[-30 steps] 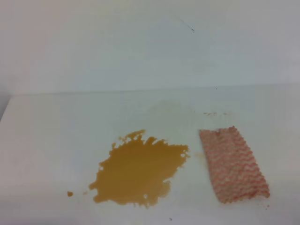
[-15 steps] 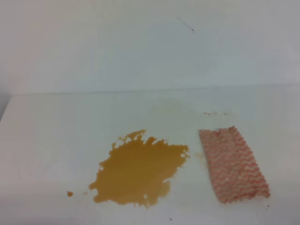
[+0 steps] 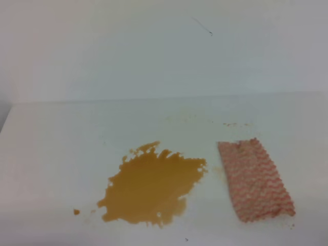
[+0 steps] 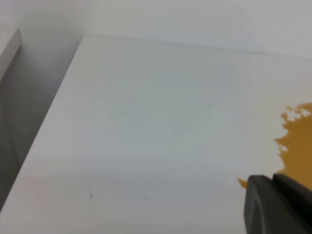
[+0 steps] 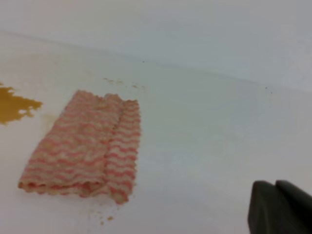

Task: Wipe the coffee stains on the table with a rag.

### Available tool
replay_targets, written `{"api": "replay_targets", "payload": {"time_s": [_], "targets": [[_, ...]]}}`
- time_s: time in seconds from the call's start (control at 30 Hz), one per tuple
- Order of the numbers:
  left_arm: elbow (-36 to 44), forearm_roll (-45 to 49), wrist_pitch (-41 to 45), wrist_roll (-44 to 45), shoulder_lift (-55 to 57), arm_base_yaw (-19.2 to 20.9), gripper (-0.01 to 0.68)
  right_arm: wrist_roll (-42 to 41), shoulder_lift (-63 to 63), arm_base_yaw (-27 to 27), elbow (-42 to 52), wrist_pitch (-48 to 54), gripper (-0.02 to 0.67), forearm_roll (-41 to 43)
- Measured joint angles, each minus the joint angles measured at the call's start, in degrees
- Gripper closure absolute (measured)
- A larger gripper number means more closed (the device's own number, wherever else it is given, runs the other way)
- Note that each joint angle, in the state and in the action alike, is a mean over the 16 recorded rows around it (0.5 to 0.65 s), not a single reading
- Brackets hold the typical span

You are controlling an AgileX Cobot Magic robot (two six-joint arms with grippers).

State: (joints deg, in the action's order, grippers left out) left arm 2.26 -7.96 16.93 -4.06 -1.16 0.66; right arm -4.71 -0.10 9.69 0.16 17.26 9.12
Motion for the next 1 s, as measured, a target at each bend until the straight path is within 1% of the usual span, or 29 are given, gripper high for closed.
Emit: {"api": "replay_targets", "payload": {"time_s": [0.13, 0.23, 0.53, 0.67, 0.8, 1.0], "targets": [[0.0, 0.0, 0.0, 0.0, 0.0, 0.0, 0.674, 0.3, 0.0, 0.0, 0.0, -1.1, 0.652, 0.1], [0.0, 0.0, 0.0, 0.0, 0.1, 0.0, 0.674, 1.8, 0.0, 0.0, 0.0, -4.2, 0.652, -1.8], [-0.1, 0.0, 0.1, 0.0, 0.4, 0.0, 0.674, 9.2, 0.1, 0.0, -0.3, -22.9, 0.652, -12.1], [-0.1, 0.0, 0.1, 0.0, 0.6, 0.0, 0.675, 13.8, 0.0, 0.0, -2.1, -27.7, 0.652, -15.4], [-0.1, 0.0, 0.1, 0.0, 0.7, 0.0, 0.675, 16.5, 0.2, 0.0, -5.6, -26.0, 0.652, -14.6], [0.0, 0.0, 0.0, 0.0, 0.9, 0.0, 0.674, 17.2, 4.0, 0.0, -14.0, -13.1, 0.652, -10.8]]}}
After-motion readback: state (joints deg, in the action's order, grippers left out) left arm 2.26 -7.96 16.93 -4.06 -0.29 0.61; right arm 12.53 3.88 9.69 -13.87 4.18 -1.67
